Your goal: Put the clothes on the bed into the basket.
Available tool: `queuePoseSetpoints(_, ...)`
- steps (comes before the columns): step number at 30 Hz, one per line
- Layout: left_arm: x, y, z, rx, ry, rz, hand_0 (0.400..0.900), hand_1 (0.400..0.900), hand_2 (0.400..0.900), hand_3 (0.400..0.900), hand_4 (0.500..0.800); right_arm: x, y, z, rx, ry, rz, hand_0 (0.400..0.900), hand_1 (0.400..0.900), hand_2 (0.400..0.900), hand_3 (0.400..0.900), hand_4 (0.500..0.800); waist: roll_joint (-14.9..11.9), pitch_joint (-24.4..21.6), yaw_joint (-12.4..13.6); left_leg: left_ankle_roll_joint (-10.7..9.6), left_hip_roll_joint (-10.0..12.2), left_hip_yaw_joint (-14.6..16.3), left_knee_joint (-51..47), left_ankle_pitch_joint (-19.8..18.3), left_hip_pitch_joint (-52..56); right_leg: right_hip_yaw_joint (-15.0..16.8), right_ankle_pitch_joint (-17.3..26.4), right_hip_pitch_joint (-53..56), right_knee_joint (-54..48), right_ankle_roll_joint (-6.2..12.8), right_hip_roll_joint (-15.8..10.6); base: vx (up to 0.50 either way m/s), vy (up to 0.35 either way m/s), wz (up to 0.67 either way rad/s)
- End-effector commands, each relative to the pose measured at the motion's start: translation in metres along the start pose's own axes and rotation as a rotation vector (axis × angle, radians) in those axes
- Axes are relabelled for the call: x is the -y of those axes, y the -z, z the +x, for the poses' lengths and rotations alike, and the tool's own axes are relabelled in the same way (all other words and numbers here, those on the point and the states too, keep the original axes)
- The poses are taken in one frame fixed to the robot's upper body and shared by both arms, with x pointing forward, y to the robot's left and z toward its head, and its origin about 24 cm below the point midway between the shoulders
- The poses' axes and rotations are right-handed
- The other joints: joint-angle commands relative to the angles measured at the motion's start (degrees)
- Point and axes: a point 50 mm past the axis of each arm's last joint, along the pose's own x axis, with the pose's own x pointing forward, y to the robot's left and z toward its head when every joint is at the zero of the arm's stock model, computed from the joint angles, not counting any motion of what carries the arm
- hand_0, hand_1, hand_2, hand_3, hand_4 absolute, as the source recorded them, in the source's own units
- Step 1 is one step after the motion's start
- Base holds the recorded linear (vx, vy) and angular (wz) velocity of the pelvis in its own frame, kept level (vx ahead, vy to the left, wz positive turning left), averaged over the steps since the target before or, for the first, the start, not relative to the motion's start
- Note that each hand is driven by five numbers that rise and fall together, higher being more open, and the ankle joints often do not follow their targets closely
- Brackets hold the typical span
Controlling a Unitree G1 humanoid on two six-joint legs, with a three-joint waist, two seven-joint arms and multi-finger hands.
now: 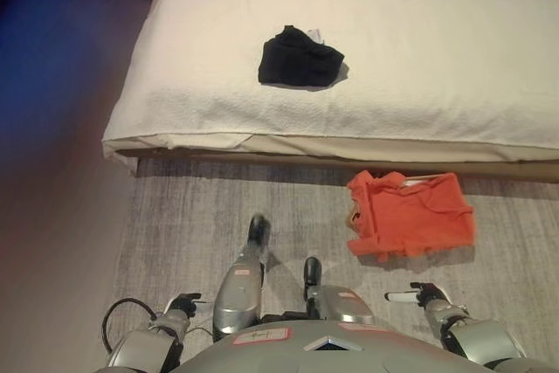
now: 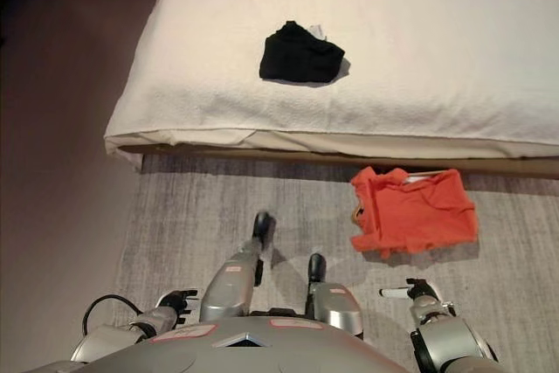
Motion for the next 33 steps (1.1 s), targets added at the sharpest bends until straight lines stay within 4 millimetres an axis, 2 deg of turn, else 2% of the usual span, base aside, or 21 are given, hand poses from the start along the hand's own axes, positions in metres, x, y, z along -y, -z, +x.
queuePoseSetpoints(1,-0.027,0.037,-0.002,-0.081,-0.087,-0.061,0.900,0.900,0.900,0.900,0.800,0.004,0.027,-0.001,-0.047,0.019,-0.012,0.900,0.900,0.900,0.900,0.800,-2.9,-4.1,2.7,4.1,0.6,4.5,2.8,9.6,-12.3,4.5,-9.3,16.5,5.9,11.03,-3.6,0.45,0.214,-0.54)
queuePoseSetpoints(2,-0.027,0.037,-0.002,-0.082,-0.088,-0.061,0.900,0.900,0.900,0.900,0.800,0.004,0.027,-0.001,-0.048,0.018,-0.012,0.900,0.900,0.900,0.900,0.800,-3.1,-4.0,2.8,4.2,0.4,4.8,2.7,9.5,-12.0,4.5,-9.3,16.7,5.8,11.07,-3.9,0.46,0.241,-0.60)
queuePoseSetpoints(3,-0.028,0.039,-0.003,-0.091,-0.089,-0.066,0.900,0.900,0.900,0.900,0.800,-0.001,0.033,-0.002,-0.068,-0.001,-0.031,0.900,0.900,0.900,0.900,0.800,-3.5,-5.3,3.1,5.3,0.1,5.0,2.4,9.7,-10.6,4.7,-9.2,17.5,5.8,12.12,-5.7,0.63,0.388,-0.62)
queuePoseSetpoints(4,-0.032,0.037,-0.002,-0.089,-0.098,-0.065,0.900,0.900,0.900,0.900,0.800,-0.005,0.033,-0.002,-0.075,-0.017,-0.031,0.900,0.900,0.900,0.900,0.800,-4.2,-7.4,3.3,5.0,-0.7,4.7,2.5,12.5,-9.4,4.5,-7.0,17.3,6.6,14.37,-8.9,0.63,0.389,-0.59)
queuePoseSetpoints(5,-0.032,0.037,-0.002,-0.089,-0.099,-0.065,0.900,0.900,0.900,0.900,0.800,-0.005,0.033,-0.002,-0.075,-0.017,-0.031,0.900,0.900,0.900,0.900,0.800,-4.5,-7.4,3.3,5.0,-1.0,4.8,2.4,12.5,-9.3,4.4,-7.1,17.4,6.6,14.42,-9.1,0.66,0.409,-0.35)
queuePoseSetpoints(6,-0.033,0.038,-0.003,-0.092,-0.100,-0.056,0.900,0.900,0.900,0.900,0.800,-0.007,0.035,-0.003,-0.074,-0.026,-0.014,0.900,0.900,0.900,0.900,0.800,-5.6,-8.7,3.3,5.5,-2.4,5.4,4.3,12.4,-9.4,4.5,-0.8,17.2,7.5,16.05,-11.6,0.57,0.285,-0.13)
queuePoseSetpoints(7,-0.042,0.027,-0.002,-0.057,-0.122,-0.054,0.900,0.900,0.900,0.900,0.800,-0.010,0.029,-0.003,-0.054,-0.043,-0.053,0.900,0.900,0.900,0.900,0.800,-6.9,-9.7,2.9,6.3,-4.4,6.2,4.5,11.1,-7.9,5.0,9.7,13.8,11.5,17.04,-13.7,0.71,0.378,-0.06)
queuePoseSetpoints(8,-0.041,0.023,-0.001,-0.045,-0.119,-0.042,0.900,0.900,0.900,0.900,0.800,-0.013,0.028,-0.003,-0.048,-0.055,-0.068,0.900,0.900,0.900,0.900,0.800,-6.8,-10.3,3.1,6.6,-4.7,7.3,4.5,10.6,-8.0,5.1,13.7,12.7,12.9,17.26,-13.6,0.60,0.307,-0.03)
queuePoseSetpoints(9,-0.042,0.019,-0.001,-0.036,-0.116,-0.028,0.900,0.900,0.900,0.900,0.800,-0.014,0.025,-0.003,-0.040,-0.060,-0.074,0.900,0.900,0.900,0.900,0.800,-7.4,-10.8,3.3,7.4,-5.8,7.9,4.5,9.6,-7.4,3.6,19.4,12.1,14.8,17.98,-14.4,0.44,0.274,0.00)
queuePoseSetpoints(11,-0.046,0.014,-0.001,-0.023,-0.123,-0.016,0.900,0.900,0.900,0.900,0.800,-0.014,0.019,-0.002,-0.017,-0.056,-0.074,0.900,0.900,0.900,0.900,0.800,-7.1,-11.4,3.2,9.4,-7.1,8.1,3.2,7.5,-5.1,0.9,24.5,9.4,18.9,17.49,-15.0,0.43,0.310,-0.10)
queuePoseSetpoints(13,-0.050,0.009,-0.001,-0.011,-0.132,-0.005,0.900,0.900,0.900,0.900,0.800,-0.016,0.014,-0.002,0.004,-0.058,-0.071,0.900,0.900,0.900,0.900,0.800,-7.4,-10.9,2.2,10.2,-8.5,8.2,1.9,5.6,-2.8,-2.7,24.5,6.9,18.6,17.21,-14.7,0.40,0.261,0.29)
queuePoseSetpoints(15,-0.057,0.000,-0.001,0.009,-0.147,-0.007,0.900,0.900,0.900,0.900,0.800,-0.016,0.010,-0.002,0.015,-0.055,-0.070,0.900,0.900,0.900,0.900,0.800,-7.0,-10.2,0.3,10.3,-9.4,7.0,0.6,4.0,-0.3,-4.5,19.4,2.4,15.3,16.61,-12.5,0.40,0.173,0.61)
queuePoseSetpoints(18,-0.059,-0.009,-0.001,0.032,-0.147,0.003,0.900,0.900,0.900,0.900,0.800,-0.019,0.015,-0.003,0.000,-0.059,-0.075,0.900,0.900,0.900,0.900,0.800,-5.4,-8.9,-1.7,10.1,-8.8,4.4,-0.3,1.2,4.4,-8.7,11.6,-3.2,7.8,15.75,-10.4,0.39,0.097,0.63)
queuePoseSetpoints(19,-0.058,-0.010,-0.001,0.036,-0.143,0.012,0.900,0.900,0.900,0.900,0.800,-0.020,0.015,-0.003,-0.002,-0.062,-0.082,0.900,0.900,0.900,0.900,0.800,-4.8,-8.0,-2.9,10.2,-8.8,3.0,-0.3,0.1,6.5,-8.2,10.5,-6.4,6.3,15.38,-9.3,0.39,0.067,0.83)
queuePoseSetpoints(21,-0.058,-0.013,-0.001,0.041,-0.143,0.032,0.900,0.900,0.900,0.900,0.800,-0.021,0.015,-0.003,-0.003,-0.060,-0.103,0.900,0.900,0.900,0.900,0.800,-4.5,-5.8,-5.0,10.5,-9.2,0.9,-0.3,-1.4,10.1,-6.1,11.5,-10.7,4.5,15.36,-8.1,0.32,0.031,0.71)
queuePoseSetpoints(22,-0.058,-0.013,-0.001,0.041,-0.143,0.032,0.900,0.900,0.900,0.900,0.800,-0.021,0.015,-0.003,-0.002,-0.060,-0.104,0.900,0.900,0.900,0.900,0.800,-4.4,-5.4,-5.0,10.5,-9.1,0.8,-0.3,-1.6,10.6,-6.2,11.3,-10.2,4.5,15.34,-8.0,0.31,-0.008,0.65)
queuePoseSetpoints(23,-0.056,-0.011,-0.001,0.040,-0.137,0.061,0.900,0.900,0.900,0.900,0.800,-0.021,0.012,-0.003,0.014,-0.058,-0.159,0.900,0.900,0.900,0.900,0.800,-4.8,-3.8,-5.9,10.7,-9.6,-0.4,-0.3,-2.5,12.7,-5.5,13.6,-12.5,3.4,15.78,-8.2,0.26,-0.037,0.53)
queuePoseSetpoints(28,-0.054,-0.012,-0.001,0.047,-0.142,0.088,0.900,0.900,0.900,0.900,0.800,-0.012,-0.012,-0.002,0.112,0.007,-0.266,0.900,0.900,0.900,0.900,0.800,-5.0,-1.4,-6.9,10.5,-9.8,-2.0,-0.3,-3.9,15.3,-5.9,17.6,-16.4,1.8,17.03,-9.0,0.20,-0.076,0.40)
queuePoseSetpoints(29,-0.053,-0.009,-0.001,0.042,-0.141,0.081,0.900,0.900,0.900,0.900,0.800,-0.007,-0.024,-0.002,0.150,0.034,-0.305,0.900,0.900,0.900,0.900,0.800,-5.3,-1.1,-7.0,10.4,-10.0,-2.9,-0.3,-4.7,16.2,-5.6,18.8,-17.4,1.9,17.43,-9.4,0.16,-0.137,0.32)
queuePoseSetpoints(32,-0.053,-0.006,-0.001,0.027,-0.151,0.055,0.900,0.900,0.900,0.900,0.800,0.006,-0.054,-0.003,0.239,0.093,-0.351,0.900,0.900,0.900,0.900,0.800,-5.6,-0.4,-6.2,10.6,-10.5,-3.8,-0.3,-5.5,16.4,-8.0,20.2,-18.2,3.0,17.74,-10.8,0.08,-0.169,0.32)
queuePoseSetpoints(33,-0.055,-0.009,-0.001,0.034,-0.162,0.053,0.900,0.900,0.900,0.900,0.800,0.011,-0.070,-0.006,0.291,0.125,-0.367,0.900,0.900,0.900,0.900,0.800,-5.7,0.0,-6.2,10.7,-10.9,-4.1,-0.3,-5.6,15.8,-7.4,19.8,-18.8,3.5,17.43,-10.8,0.02,-0.131,0.28)
